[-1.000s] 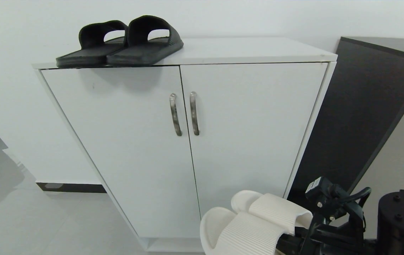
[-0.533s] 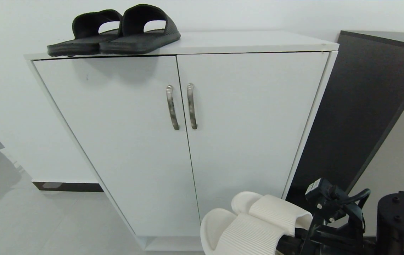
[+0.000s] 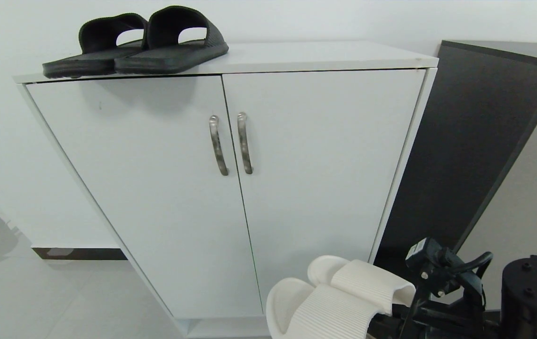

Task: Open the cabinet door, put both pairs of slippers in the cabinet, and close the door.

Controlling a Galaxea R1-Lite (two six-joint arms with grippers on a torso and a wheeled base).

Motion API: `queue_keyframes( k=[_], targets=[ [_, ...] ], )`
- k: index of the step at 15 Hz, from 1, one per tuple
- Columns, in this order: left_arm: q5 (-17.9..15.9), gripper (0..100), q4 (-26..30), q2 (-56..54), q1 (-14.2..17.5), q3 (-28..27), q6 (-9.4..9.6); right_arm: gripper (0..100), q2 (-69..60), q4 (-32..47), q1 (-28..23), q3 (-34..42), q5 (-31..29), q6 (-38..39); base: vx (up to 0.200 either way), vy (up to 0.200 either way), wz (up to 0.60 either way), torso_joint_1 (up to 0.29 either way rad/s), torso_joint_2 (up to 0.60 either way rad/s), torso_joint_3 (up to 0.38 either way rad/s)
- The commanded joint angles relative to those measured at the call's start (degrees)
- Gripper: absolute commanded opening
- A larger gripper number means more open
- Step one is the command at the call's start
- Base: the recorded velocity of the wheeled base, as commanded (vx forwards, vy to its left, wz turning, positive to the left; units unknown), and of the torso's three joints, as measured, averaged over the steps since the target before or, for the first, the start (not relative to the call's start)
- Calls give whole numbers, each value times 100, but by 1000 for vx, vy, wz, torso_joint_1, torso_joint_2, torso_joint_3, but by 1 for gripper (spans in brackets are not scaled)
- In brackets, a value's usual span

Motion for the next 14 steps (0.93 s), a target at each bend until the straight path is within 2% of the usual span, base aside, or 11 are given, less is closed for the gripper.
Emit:
queue_keyframes(
  k=[1,2,3,5,6,9,11,12,13,14],
  targets=[
    [0,0,6,-1,13,-1,22,0,15,-2,0,-1,2,0,0,0,0,0,0,0],
    [18,100,-2,-1,4,7,-40,0,7,-2,0,-1,2,0,0,0,0,0,0,0],
    [9,100,6,-1,13,-1,4,0,7,-2,0,-1,2,0,0,0,0,0,0,0],
    [26,100,-2,-1,13,7,-22,0,-2,-2,0,52,2,-36,0,0,0,0,0,0],
    [9,100,6,-1,4,-1,-22,0,-2,-2,0,61,2,-106,200,0,0,2,2,7],
    [-18,100,6,-1,13,-1,65,0,-28,-2,0,78,2,-167,0,0,0,0,0,0],
    [-97,100,15,-1,4,-1,118,0,-64,-72,17,96,2,-176,0,0,0,0,0,0],
    [-334,100,-2,271,-49,-133,153,0,-72,-187,26,140,2,-264,0,0,0,0,0,0],
    [-642,100,-152,1177,-119,-1083,-216,0,-64,-231,26,148,2,-282,0,0,0,0,0,0],
    [-1169,100,-187,1722,-225,-1944,-822,0,-72,-239,26,192,2,-282,0,0,0,0,0,0]
  ],
)
